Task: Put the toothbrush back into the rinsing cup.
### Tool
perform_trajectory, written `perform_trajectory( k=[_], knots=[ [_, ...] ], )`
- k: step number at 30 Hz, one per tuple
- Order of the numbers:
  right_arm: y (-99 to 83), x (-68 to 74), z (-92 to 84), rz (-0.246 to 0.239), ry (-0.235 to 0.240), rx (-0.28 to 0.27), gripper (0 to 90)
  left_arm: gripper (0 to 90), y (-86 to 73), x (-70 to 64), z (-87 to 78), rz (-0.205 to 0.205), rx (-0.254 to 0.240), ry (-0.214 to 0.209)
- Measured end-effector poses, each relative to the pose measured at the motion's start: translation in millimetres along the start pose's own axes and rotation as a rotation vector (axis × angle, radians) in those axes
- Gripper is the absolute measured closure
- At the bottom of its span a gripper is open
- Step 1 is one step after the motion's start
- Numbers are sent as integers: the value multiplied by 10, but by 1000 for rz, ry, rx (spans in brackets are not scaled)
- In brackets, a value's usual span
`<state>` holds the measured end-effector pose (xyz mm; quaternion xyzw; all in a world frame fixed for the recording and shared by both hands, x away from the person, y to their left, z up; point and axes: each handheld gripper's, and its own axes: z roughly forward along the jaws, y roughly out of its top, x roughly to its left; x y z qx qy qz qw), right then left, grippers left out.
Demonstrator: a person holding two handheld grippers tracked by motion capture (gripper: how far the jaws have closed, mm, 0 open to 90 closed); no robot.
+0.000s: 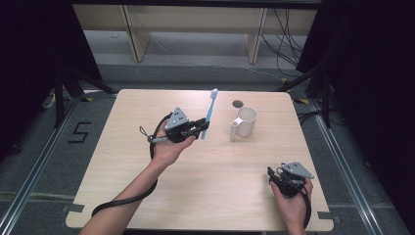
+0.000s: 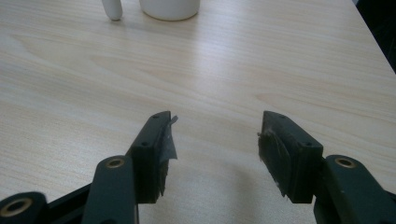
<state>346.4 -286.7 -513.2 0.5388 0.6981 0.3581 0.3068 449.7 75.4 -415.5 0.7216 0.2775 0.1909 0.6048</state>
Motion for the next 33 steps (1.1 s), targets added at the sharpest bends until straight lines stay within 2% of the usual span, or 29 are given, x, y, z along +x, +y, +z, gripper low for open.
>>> perform_trajectory(
  k=[9, 13, 14, 15, 16, 17, 19, 20, 21, 23, 24, 27, 28, 32, 33],
  knots=[
    [1, 10, -4, 9, 2, 9, 448, 787, 1, 32, 23, -16, -31, 3],
    [1, 2, -1, -1, 1, 2, 448, 787, 1, 32, 31, -11, -44, 2],
    [-2, 30, -13, 40, 4, 21, 448, 787, 2, 30, 33, -12, -47, 2],
    [0, 23, -9, 25, 4, 17, 448, 787, 2, 28, 35, -13, -50, 1],
    [1, -6, 4, -20, -4, -6, 448, 787, 3, 27, 36, -11, -49, -1],
    [-1, 25, -1, 18, 2, 9, 448, 787, 2, 26, 38, -12, -51, -2],
    [-1, 22, 6, 3, -1, 5, 448, 787, 1, 25, 40, -15, -57, -6],
    [4, -9, 12, -41, -11, -9, 448, 787, -1, 25, 41, -14, -59, -5],
    [0, 19, 6, -6, -5, 4, 449, 787, -1, 26, 43, -13, -60, -4],
    [1, 17, 8, -9, -6, 4, 449, 787, -2, 30, 48, -10, -60, -4],
    [4, -2, 12, -34, -11, -4, 449, 787, -2, 33, 51, -8, -59, -4],
    [4, -2, 13, -37, -12, -5, 449, 787, -2, 29, 66, -6, -64, -6],
    [1, 26, 7, 0, -4, 7, 449, 787, 1, 23, 73, -7, -69, -6],
    [1, 17, 7, -7, -7, 5, 449, 787, 22, 6, 97, -2, -84, -10],
    [4, -7, 12, -38, -11, -7, 449, 787, 25, 2, 103, -4, -87, -11]
  ],
)
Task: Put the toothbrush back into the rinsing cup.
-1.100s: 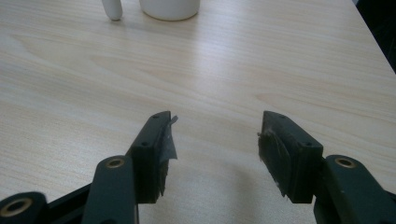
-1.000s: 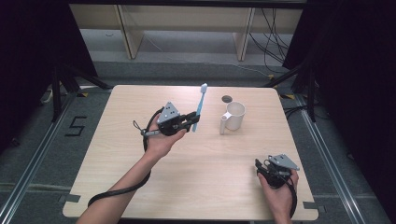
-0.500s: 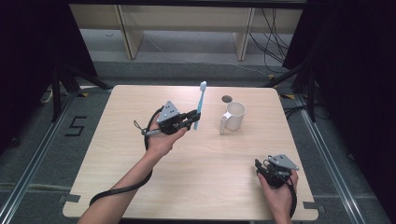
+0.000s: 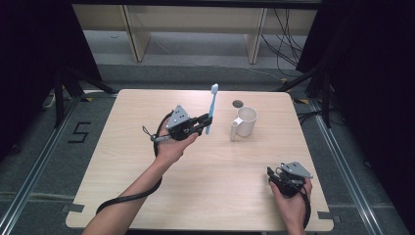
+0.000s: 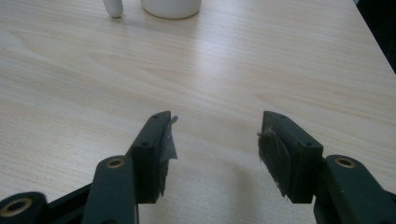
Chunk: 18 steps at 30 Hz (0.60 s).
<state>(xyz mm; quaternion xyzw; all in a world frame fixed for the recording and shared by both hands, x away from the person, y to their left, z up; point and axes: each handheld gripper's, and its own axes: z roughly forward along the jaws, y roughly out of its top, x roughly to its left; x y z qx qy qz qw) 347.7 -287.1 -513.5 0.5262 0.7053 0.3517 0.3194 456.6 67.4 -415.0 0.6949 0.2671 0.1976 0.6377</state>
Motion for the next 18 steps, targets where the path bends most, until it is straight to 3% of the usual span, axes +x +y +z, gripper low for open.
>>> perform_trajectory(
  k=[1, 3, 10, 11, 14, 16, 17, 18],
  knots=[
    [-2, 21, -6, 27, 6, 10, 449, 787, 3, -2, 8, 2, -2, -2],
    [0, -2, 0, -2, 0, -2, 448, 787, 9, -7, 23, 2, -5, -2],
    [1, -1, 0, -2, 1, 0, 447, 787, 27, -9, 65, 6, -20, -4],
    [-2, 32, -7, 41, 10, 15, 447, 787, 29, -10, 68, 7, -22, -5],
    [-2, 32, -7, 41, 10, 15, 447, 787, 38, -11, 77, 10, -28, -6],
    [1, -1, -1, -2, 2, 0, 447, 787, 43, -13, 79, 11, -28, -4],
    [-2, 31, -7, 42, 10, 14, 447, 787, 42, -13, 83, 11, -30, -5],
    [-2, 32, -7, 42, 10, 14, 447, 787, 43, -13, 84, 13, -28, -5]
  ],
)
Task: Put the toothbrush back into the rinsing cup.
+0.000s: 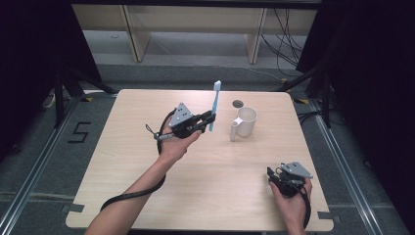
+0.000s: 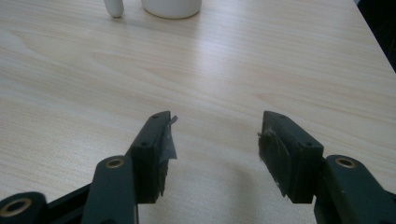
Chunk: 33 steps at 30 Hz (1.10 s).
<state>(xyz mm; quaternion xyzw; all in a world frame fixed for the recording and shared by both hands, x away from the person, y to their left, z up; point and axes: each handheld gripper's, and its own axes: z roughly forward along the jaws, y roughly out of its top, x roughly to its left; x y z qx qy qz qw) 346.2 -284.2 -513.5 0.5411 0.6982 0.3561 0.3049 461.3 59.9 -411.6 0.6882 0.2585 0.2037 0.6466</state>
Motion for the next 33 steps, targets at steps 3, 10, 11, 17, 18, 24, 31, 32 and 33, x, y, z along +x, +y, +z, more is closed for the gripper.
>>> perform_trajectory(
  k=[3, 10, 11, 17, 18, 24, 31, 32, 33],
  knots=[
    [3, -27, 7, -39, -8, -11, 447, 787, -1, -1, 11, 0, -1, 0],
    [-2, 10, -2, 13, -2, 8, 446, 787, 12, -9, 38, 8, -4, -1],
    [-1, 10, -3, 12, -2, 9, 445, 787, 14, -10, 41, 8, -3, 0],
    [5, -33, 6, -45, -8, -13, 445, 787, 8, -8, 75, 5, -9, 0],
    [1, -11, 2, -17, -3, -3, 444, 787, 7, -6, 76, 7, -5, 1],
    [1, 2, 2, -4, 0, 2, 444, 787, -1, 6, 94, 1, -10, -3],
    [5, -32, 7, -47, -9, -13, 444, 787, -3, 9, 105, -9, -6, -7],
    [1, 2, 2, -5, 0, 2, 444, 787, -4, 9, 108, -8, -6, -8],
    [1, 3, 3, -5, 0, 1, 444, 787, -5, 9, 110, -6, -6, -9]
  ],
)
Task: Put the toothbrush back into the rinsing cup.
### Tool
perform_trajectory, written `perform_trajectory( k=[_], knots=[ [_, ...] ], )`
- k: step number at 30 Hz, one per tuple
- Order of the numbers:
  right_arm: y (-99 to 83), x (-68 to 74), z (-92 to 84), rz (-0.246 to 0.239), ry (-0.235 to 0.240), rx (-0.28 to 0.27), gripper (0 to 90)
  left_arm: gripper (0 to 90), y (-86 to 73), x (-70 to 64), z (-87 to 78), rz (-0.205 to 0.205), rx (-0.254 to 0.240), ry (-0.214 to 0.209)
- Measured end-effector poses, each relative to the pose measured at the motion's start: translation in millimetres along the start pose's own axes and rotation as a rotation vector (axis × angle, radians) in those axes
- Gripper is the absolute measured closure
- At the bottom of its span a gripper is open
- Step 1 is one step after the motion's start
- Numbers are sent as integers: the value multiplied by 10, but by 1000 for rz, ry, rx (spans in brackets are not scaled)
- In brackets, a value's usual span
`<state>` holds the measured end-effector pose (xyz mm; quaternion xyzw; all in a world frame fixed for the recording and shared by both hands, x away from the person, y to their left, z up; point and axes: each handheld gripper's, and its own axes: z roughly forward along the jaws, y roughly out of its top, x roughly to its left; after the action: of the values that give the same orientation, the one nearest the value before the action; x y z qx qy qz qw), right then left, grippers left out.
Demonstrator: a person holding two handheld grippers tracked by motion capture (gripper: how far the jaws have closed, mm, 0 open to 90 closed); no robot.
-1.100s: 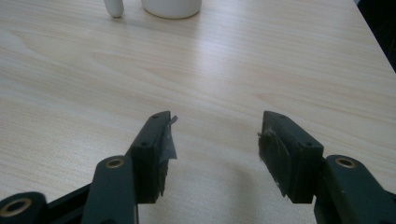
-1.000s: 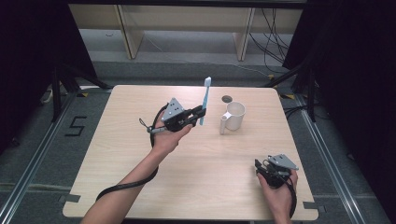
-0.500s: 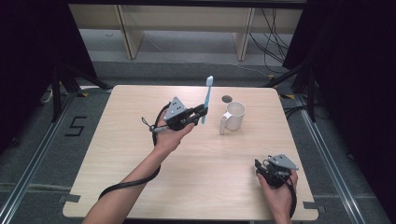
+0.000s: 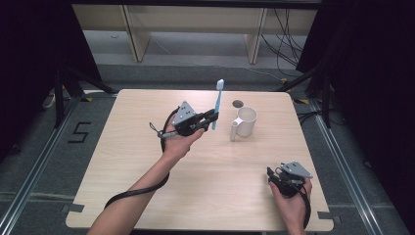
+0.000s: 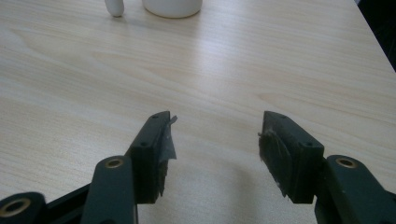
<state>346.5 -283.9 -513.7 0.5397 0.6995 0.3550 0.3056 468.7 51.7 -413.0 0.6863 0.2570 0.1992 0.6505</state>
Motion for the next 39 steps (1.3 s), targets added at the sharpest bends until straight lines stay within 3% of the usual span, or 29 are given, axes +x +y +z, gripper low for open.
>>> perform_trajectory(
  k=[2, 3, 5, 7, 8, 14, 21, 33, 36, 37, 38, 39],
  knots=[
    [-1, -4, -2, -1, 0, 0, 444, 787, -4, -3, 7, 2, -2, 1],
    [4, -35, 2, -38, -7, -13, 444, 787, -5, -5, 9, 1, -1, 2],
    [4, -36, 2, -38, -6, -14, 444, 787, -9, -3, 17, 3, 1, 2],
    [0, -11, -2, -6, -1, -3, 443, 787, -14, -2, 27, -1, -4, 0],
    [4, -36, 2, -39, -6, -14, 443, 787, -17, -1, 31, -3, -6, -1],
    [4, -39, 3, -43, -6, -7, 442, 787, -31, 6, 50, -6, -10, -7],
    [1, -9, -7, 7, 4, 4, 439, 787, -35, -3, 77, -4, -6, -7],
    [0, -18, -4, -11, 2, -1, 437, 786, -54, -4, 123, -10, -5, -6],
    [-2, -7, -4, 8, 3, -3, 436, 787, -59, 1, 129, -13, -4, -5],
    [2, -38, 0, -30, -3, -15, 436, 787, -60, 2, 132, -11, -4, -5],
    [2, -39, 1, -30, -3, -15, 437, 787, -59, 3, 134, -12, -5, -4],
    [-2, -8, -5, 10, 3, -2, 436, 787, -59, 4, 136, -13, -6, -3]
  ],
)
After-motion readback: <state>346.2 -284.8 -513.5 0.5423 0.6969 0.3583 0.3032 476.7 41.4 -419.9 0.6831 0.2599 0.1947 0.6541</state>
